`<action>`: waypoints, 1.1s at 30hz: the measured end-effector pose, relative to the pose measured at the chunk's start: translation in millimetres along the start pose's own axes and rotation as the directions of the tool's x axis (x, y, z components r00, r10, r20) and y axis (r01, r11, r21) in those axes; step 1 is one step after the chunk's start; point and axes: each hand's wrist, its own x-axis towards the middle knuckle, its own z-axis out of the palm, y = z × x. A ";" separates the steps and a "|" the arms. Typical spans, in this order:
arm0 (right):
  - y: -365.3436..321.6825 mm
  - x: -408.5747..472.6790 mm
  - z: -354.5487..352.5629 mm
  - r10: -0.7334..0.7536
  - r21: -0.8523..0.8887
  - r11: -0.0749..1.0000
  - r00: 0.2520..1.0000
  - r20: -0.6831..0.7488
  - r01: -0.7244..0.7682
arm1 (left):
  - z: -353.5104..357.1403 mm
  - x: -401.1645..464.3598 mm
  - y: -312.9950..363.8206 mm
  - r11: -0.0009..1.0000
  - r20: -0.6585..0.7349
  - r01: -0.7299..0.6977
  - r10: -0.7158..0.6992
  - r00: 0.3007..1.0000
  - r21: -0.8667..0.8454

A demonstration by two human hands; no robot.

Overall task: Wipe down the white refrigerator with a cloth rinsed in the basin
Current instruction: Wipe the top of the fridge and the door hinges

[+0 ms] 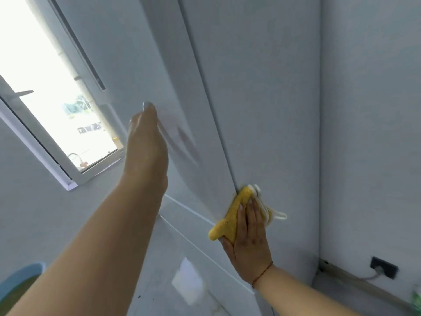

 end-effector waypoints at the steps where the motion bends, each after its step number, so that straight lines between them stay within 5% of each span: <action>1: 0.0 -4.0 -0.4 0.017 0.001 1.000 1.000 0.014 -0.017 | 0.6 -4.9 -8.0 1.000 0.018 0.021 -0.021 1.000 0.005; 7: -28.6 38.7 -25.4 0.100 0.148 0.984 0.995 0.011 -0.100 | -7.0 -20.4 -31.8 1.000 0.051 -0.012 0.011 0.999 0.010; 17: -69.7 199.9 -69.6 -0.187 0.081 0.975 0.958 -0.217 0.208 | -20.4 -23.6 -38.9 0.980 0.113 -0.183 0.174 0.978 0.076; 29: -30.6 17.3 -3.2 0.129 0.092 0.988 0.991 -0.029 -0.126 | -26.1 -44.2 -138.5 0.974 0.184 -0.078 0.038 0.982 0.214; 33: -13.7 -58.3 14.6 0.245 0.088 0.964 0.967 0.073 -0.251 | -33.0 -56.5 -169.3 0.959 0.416 -0.158 0.047 0.908 0.236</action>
